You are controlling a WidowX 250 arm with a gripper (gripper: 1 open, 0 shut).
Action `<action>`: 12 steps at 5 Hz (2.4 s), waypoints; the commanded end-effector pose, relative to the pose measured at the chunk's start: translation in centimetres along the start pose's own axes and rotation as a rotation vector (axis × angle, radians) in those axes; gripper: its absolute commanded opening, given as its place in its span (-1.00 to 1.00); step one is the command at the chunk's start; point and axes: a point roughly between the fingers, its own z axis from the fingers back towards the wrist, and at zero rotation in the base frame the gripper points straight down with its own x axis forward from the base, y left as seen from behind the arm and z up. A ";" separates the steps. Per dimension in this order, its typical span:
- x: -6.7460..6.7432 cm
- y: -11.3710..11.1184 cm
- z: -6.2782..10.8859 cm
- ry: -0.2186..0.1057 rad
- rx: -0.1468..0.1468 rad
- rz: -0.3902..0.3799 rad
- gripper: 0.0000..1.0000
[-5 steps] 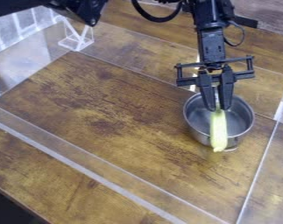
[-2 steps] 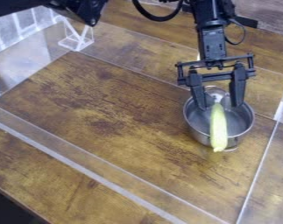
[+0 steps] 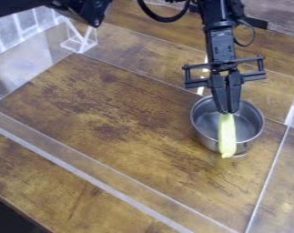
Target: Put the mushroom in the silver pot
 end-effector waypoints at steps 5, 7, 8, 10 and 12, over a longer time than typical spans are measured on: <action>-3.1 -0.5 2.3 -0.059 -0.024 -0.011 -1.00; -3.3 -0.6 2.5 -0.060 -0.028 -0.005 1.00; -3.6 -0.7 2.6 -0.065 -0.026 -0.003 1.00; -3.5 -0.7 2.7 -0.064 -0.033 0.004 -1.00; -4.0 -0.6 2.9 -0.064 -0.023 0.013 1.00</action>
